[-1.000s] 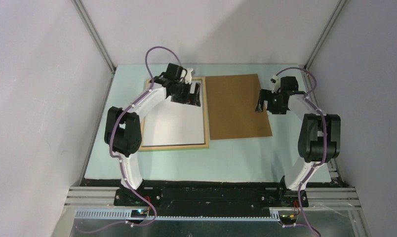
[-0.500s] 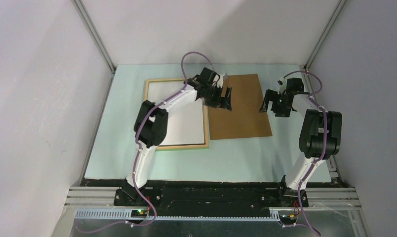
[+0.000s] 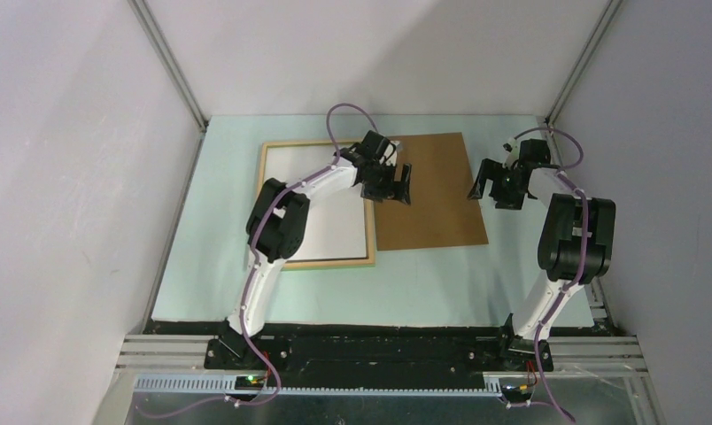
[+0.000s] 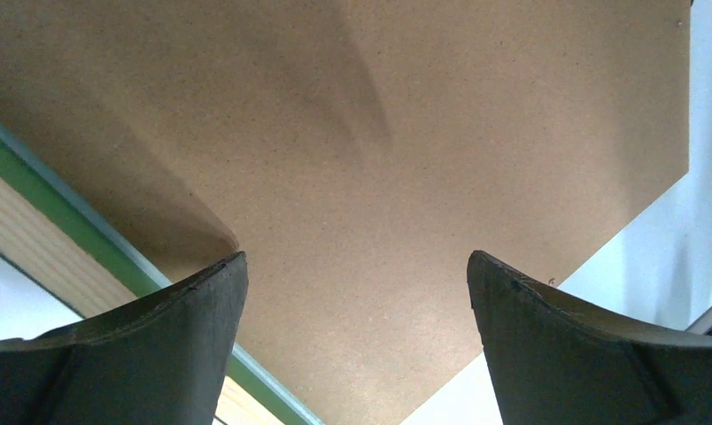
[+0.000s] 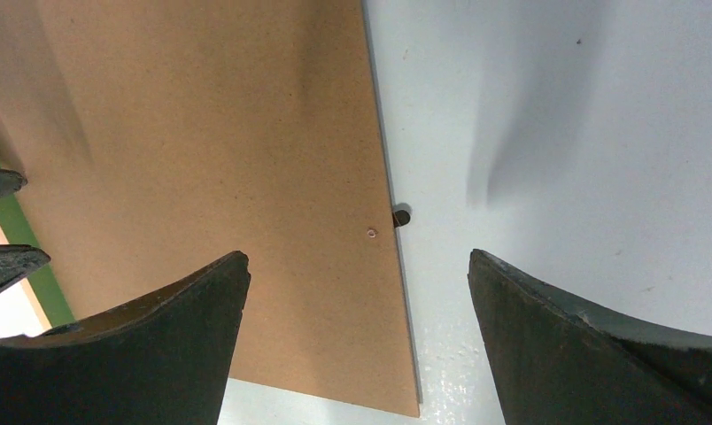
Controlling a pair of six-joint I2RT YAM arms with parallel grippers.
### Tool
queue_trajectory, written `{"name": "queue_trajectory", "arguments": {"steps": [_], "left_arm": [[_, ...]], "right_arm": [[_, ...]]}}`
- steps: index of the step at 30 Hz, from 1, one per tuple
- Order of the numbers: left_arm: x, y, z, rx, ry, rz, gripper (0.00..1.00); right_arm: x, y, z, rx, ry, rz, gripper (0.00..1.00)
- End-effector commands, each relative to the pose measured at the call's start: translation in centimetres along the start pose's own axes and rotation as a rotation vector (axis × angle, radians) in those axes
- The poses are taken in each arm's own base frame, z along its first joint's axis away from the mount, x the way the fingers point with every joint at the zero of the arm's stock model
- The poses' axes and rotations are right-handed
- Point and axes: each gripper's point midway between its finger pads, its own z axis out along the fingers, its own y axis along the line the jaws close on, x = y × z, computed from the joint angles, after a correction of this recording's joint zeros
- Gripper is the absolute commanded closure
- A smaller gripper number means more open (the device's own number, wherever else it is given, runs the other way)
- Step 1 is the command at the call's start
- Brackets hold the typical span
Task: Put the photo into the frame
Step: Move the photo frame to the center of the board.
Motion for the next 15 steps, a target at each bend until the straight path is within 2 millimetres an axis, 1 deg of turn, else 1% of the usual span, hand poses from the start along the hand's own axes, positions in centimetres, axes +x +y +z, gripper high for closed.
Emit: {"name": "queue_trajectory", "arguments": {"steps": [1,2,9,12,14,15], "left_arm": [[-1.0,1.3,-2.2,-0.071,-0.052,-0.013,0.0],[-0.7,1.7,-2.1,-0.08,-0.047,-0.018,0.0],[-0.9,4.7,-3.3,-0.126,-0.062,-0.08,0.0],[-1.0,5.7,-3.6,-0.144,-0.068,-0.094,0.0],[-1.1,6.3,-3.8,-0.156,-0.073,-0.099,0.0],[-1.1,6.4,-3.8,-0.157,-0.074,-0.103,0.0]], "right_arm": [[-2.0,0.8,-0.4,-0.03,-0.043,-0.005,0.03],[-1.9,0.8,-0.3,-0.029,-0.043,-0.005,0.03],[-2.2,0.9,0.4,-0.05,-0.031,-0.005,0.03],[-2.6,1.0,0.6,-0.058,-0.033,-0.004,0.02],[-3.6,1.2,0.6,-0.062,-0.046,-0.01,0.02],[-3.4,1.0,0.9,-0.061,-0.03,-0.005,0.02]]}}
